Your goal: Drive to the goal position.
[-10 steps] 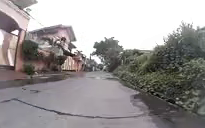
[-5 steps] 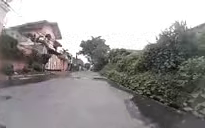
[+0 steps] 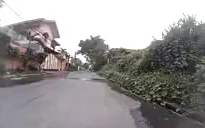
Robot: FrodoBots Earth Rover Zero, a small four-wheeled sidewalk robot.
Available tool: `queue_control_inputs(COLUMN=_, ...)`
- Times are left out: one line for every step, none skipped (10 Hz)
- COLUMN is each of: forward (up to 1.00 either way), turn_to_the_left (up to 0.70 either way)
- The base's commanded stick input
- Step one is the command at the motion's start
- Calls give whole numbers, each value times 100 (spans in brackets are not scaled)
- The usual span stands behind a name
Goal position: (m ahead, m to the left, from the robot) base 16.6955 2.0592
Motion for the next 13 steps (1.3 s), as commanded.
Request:
queue_control_inputs(forward=98, turn_to_the_left=0)
queue_control_inputs(forward=98, turn_to_the_left=0)
queue_control_inputs(forward=98, turn_to_the_left=0)
queue_control_inputs(forward=98, turn_to_the_left=0)
queue_control_inputs(forward=98, turn_to_the_left=0)
queue_control_inputs(forward=98, turn_to_the_left=0)
queue_control_inputs(forward=98, turn_to_the_left=0)
queue_control_inputs(forward=98, turn_to_the_left=0)
queue_control_inputs(forward=98, turn_to_the_left=0)
queue_control_inputs(forward=98, turn_to_the_left=0)
queue_control_inputs(forward=98, turn_to_the_left=0)
queue_control_inputs(forward=98, turn_to_the_left=0)
queue_control_inputs(forward=98, turn_to_the_left=0)
